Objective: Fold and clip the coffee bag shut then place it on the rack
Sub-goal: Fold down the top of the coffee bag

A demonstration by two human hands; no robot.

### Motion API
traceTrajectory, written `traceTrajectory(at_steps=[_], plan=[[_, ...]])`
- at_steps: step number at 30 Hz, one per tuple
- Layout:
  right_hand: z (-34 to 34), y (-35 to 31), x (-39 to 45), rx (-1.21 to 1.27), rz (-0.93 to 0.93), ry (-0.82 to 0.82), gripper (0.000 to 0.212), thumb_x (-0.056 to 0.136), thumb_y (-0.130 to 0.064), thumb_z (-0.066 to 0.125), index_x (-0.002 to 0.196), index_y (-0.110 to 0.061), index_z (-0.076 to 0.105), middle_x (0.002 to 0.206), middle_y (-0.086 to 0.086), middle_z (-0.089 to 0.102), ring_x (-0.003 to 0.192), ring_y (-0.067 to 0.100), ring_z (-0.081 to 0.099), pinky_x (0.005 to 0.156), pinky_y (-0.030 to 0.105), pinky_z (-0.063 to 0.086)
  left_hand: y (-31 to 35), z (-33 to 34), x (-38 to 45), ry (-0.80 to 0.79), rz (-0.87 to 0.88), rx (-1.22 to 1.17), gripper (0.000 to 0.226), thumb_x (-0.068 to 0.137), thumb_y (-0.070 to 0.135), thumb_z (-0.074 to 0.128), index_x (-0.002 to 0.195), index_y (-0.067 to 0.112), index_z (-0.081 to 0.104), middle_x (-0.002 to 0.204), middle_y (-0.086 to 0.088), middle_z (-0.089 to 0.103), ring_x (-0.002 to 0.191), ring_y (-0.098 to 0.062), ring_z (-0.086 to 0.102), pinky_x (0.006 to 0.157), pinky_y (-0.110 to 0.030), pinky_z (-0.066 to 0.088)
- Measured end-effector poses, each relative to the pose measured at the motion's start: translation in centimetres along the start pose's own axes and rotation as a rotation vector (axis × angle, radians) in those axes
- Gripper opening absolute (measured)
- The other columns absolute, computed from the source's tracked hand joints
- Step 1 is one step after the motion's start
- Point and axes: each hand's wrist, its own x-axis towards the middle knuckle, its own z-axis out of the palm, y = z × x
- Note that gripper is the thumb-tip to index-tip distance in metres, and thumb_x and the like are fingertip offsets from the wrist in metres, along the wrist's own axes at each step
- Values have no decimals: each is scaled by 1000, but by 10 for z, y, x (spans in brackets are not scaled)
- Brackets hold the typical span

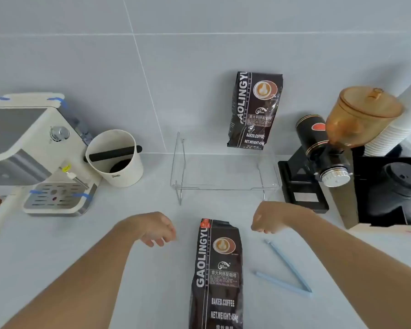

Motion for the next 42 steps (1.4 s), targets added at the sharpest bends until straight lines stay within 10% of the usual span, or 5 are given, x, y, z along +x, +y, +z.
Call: traceTrajectory(at_steps=[12, 25, 42], plan=[[79, 17, 26, 1052, 120, 13, 27, 88, -26, 63, 95, -1, 69, 89, 13, 71, 78, 24, 65, 78, 34, 55, 9, 65, 43, 241, -2, -727, 24, 85, 28, 63, 90, 6, 71, 88, -10, 76, 75, -21, 69, 79, -33, 56], [87, -17, 33, 1283, 148, 37, 14, 90, -17, 61, 78, -11, 63, 74, 5, 67, 62, 18, 62, 54, 25, 47, 39, 83, 39, 126, 0, -1030, 42, 85, 34, 70, 104, -3, 72, 103, -19, 76, 75, -24, 68, 67, -29, 53], [78, -31, -47, 1324, -130, 186, 33, 88, -16, 66, 55, -15, 65, 67, 5, 69, 60, 15, 63, 65, 28, 47, 30, 80, -42, 177, 279, -1135, 20, 90, 22, 65, 77, 10, 75, 78, -7, 77, 64, -16, 68, 69, -29, 52]])
